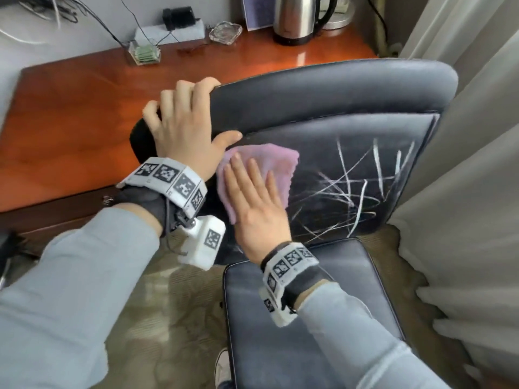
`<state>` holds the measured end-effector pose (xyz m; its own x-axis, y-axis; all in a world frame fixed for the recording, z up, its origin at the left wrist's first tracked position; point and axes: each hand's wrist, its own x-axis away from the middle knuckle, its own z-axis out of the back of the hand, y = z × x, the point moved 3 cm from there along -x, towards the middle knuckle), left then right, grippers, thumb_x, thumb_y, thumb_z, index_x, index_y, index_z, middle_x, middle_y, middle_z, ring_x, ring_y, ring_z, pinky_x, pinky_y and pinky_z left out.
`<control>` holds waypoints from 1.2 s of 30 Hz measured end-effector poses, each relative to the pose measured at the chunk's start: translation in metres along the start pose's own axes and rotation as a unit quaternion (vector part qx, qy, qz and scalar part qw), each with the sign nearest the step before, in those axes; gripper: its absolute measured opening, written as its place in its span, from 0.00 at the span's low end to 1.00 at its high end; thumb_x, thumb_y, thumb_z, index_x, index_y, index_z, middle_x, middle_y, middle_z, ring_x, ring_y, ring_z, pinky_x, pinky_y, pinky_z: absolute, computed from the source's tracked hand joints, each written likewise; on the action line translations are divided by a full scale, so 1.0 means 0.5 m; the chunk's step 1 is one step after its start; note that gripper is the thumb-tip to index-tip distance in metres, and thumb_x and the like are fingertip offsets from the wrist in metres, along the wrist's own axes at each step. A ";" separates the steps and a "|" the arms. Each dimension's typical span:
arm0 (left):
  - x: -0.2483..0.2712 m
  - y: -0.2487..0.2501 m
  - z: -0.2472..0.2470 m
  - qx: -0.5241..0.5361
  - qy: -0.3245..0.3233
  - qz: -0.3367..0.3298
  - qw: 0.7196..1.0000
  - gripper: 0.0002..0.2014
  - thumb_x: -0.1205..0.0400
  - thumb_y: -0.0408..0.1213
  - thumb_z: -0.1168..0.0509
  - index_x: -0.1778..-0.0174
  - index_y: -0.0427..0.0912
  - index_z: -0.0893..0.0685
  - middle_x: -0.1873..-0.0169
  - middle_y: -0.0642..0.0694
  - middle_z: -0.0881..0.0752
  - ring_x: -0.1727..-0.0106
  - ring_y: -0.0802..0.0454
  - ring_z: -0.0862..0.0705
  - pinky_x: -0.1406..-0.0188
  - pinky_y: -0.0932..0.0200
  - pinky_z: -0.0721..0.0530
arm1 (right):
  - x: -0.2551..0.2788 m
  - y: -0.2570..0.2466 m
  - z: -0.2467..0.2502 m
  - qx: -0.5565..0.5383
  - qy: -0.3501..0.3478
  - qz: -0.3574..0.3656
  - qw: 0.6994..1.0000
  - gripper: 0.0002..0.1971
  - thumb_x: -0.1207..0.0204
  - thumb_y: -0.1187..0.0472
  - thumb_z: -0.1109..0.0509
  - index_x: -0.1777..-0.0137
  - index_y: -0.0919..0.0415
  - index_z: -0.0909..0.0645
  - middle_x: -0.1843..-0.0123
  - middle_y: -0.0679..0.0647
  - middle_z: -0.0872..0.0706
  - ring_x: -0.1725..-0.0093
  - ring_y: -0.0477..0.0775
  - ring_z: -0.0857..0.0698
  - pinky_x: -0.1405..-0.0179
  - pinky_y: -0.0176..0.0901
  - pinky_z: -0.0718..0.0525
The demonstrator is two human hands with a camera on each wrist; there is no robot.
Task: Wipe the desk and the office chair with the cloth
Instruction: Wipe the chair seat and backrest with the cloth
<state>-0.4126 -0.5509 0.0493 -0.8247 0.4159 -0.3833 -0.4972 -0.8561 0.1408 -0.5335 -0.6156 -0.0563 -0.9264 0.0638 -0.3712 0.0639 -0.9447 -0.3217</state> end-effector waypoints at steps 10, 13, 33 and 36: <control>-0.014 -0.002 -0.005 0.020 -0.017 -0.015 1.000 0.35 0.25 0.52 0.25 0.24 0.54 0.31 0.34 0.48 0.25 0.33 0.42 0.27 0.30 0.42 0.37 | -0.081 0.108 0.129 0.058 0.116 -0.151 0.980 0.27 0.32 0.66 0.43 0.31 0.67 0.23 0.30 0.62 0.22 0.30 0.68 0.26 0.32 0.68 0.29; -0.009 -0.004 -0.003 0.013 -0.005 -0.018 1.000 0.34 0.25 0.50 0.26 0.24 0.53 0.30 0.35 0.47 0.24 0.33 0.41 0.26 0.31 0.41 0.36 | -0.080 0.017 0.078 0.017 0.094 -0.074 0.993 0.26 0.28 0.67 0.39 0.28 0.66 0.23 0.27 0.60 0.22 0.25 0.66 0.28 0.25 0.68 0.35; -0.019 0.000 -0.007 0.026 -0.026 -0.048 0.998 0.34 0.23 0.44 0.28 0.20 0.52 0.33 0.33 0.48 0.26 0.32 0.43 0.28 0.30 0.44 0.38 | -0.088 0.042 0.109 0.008 0.120 -0.031 0.992 0.17 0.25 0.67 0.39 0.38 0.60 0.17 0.35 0.52 0.15 0.34 0.62 0.21 0.30 0.64 0.28; -0.023 0.002 -0.007 0.035 -0.040 -0.053 0.997 0.34 0.21 0.41 0.29 0.20 0.53 0.35 0.32 0.49 0.27 0.31 0.43 0.29 0.29 0.45 0.40 | -0.073 0.154 0.182 0.045 0.162 -0.113 0.979 0.18 0.32 0.70 0.40 0.44 0.58 0.17 0.43 0.57 0.14 0.45 0.66 0.19 0.44 0.59 0.23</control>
<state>-0.4029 -0.5576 0.0505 -0.7843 0.5286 -0.3248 -0.5978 -0.7838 0.1680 -0.5287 -0.7201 0.0116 -0.7454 0.3589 -0.5617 -0.1748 -0.9184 -0.3550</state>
